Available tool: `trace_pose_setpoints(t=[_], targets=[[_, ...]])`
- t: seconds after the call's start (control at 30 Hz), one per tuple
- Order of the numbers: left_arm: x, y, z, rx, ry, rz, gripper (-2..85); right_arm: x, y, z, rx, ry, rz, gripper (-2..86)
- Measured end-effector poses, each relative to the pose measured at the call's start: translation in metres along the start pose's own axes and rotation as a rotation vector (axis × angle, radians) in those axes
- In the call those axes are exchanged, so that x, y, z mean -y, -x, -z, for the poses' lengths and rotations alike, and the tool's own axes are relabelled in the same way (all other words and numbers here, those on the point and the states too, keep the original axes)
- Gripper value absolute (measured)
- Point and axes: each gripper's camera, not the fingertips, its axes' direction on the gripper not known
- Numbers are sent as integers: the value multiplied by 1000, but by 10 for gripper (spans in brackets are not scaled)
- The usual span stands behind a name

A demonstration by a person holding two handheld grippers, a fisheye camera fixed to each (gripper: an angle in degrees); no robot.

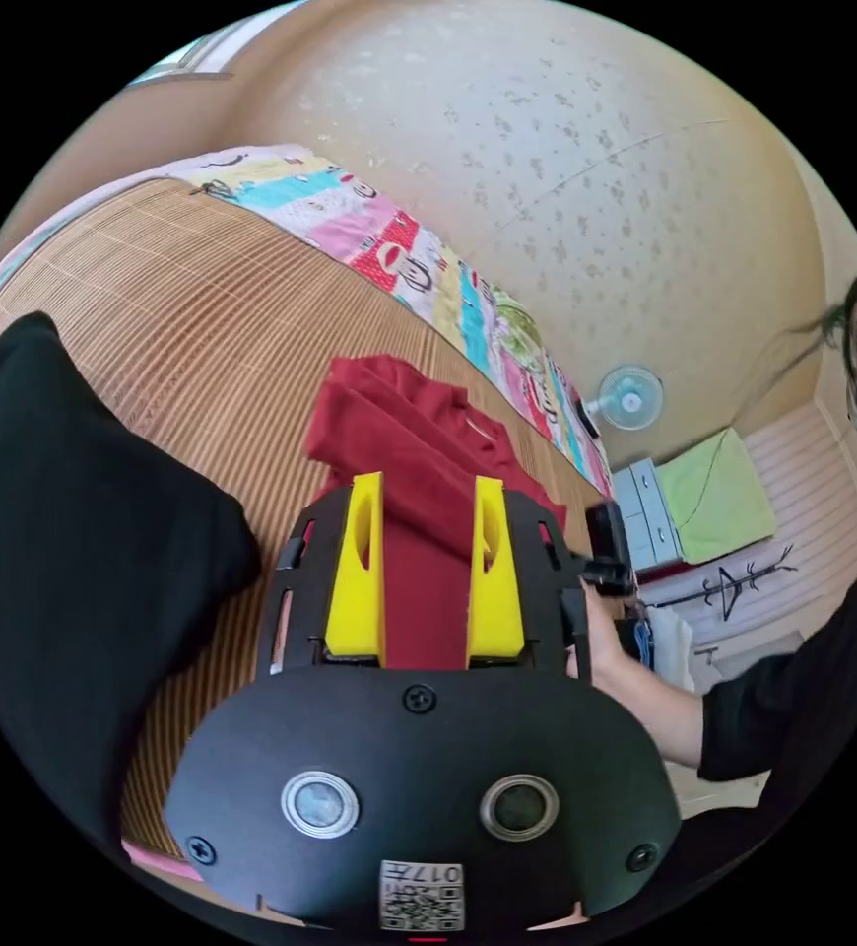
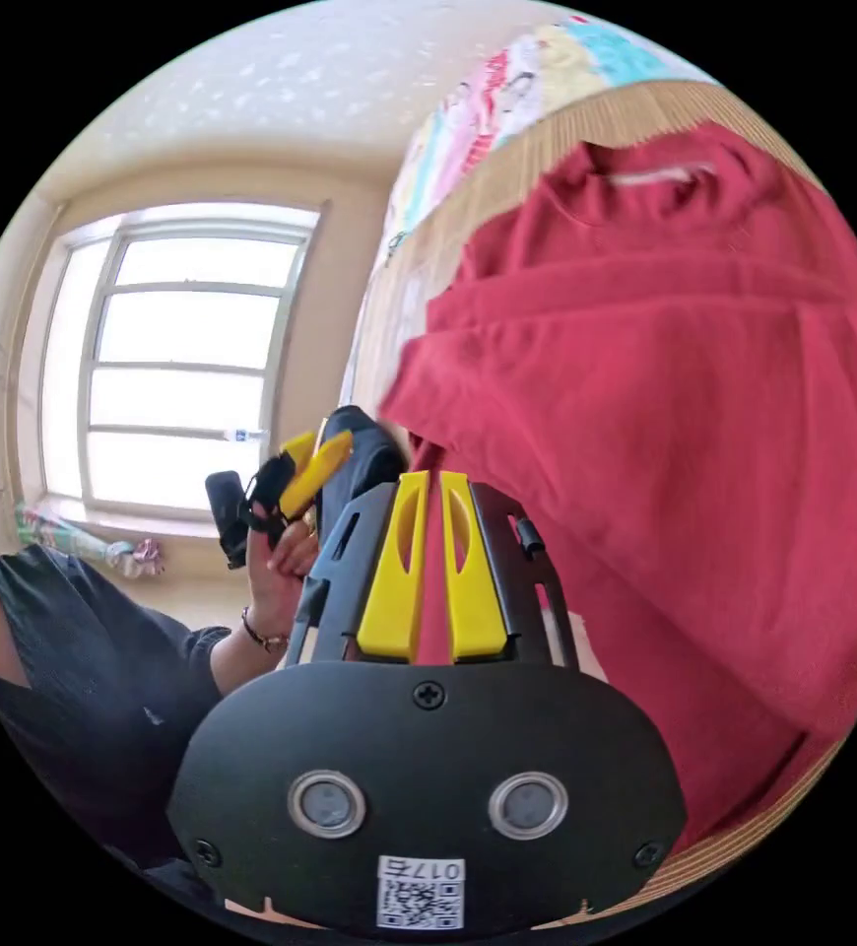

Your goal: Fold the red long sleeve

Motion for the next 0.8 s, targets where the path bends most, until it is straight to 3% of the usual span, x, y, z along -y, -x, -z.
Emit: trace_pose_setpoints(t=[0.07, 0.23, 0.33, 0.47, 0.63, 0.8], targets=[[13, 3, -16, 48, 39, -2, 136, -24, -6, 15, -63, -79, -38, 29], [38, -4, -37, 169, 14, -49, 150, -60, -2, 104, -502, -440, -154, 78], [54, 2, -45, 212, 16, -35, 150, -40, -20, 126, -661, -492, -233, 127], [63, 29, -90, 158, 197, 23, 100, 5, -64, 113, -672, -361, -284, 90], [64, -7, -48, -100, 2, -105, 30, -22, -84, 150, -540, -621, -333, 36], [80, 0, -104, 11, 134, -26, 30, -16, -154, 158, -475, -583, -391, 35]])
